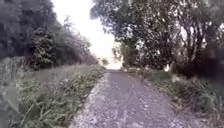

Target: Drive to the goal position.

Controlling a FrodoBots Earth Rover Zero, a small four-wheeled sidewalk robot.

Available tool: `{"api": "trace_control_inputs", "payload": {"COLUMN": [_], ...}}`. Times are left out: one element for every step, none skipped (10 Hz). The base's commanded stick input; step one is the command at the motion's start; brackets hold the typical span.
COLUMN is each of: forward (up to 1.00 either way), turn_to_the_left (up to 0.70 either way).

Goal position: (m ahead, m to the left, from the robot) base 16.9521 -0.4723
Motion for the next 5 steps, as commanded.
{"api": "trace_control_inputs", "payload": {"forward": [0.70, 0.70, 0.70, 0.70, 0.70], "turn_to_the_left": [0.00, 0.00, 0.00, 0.00, 0.00]}}
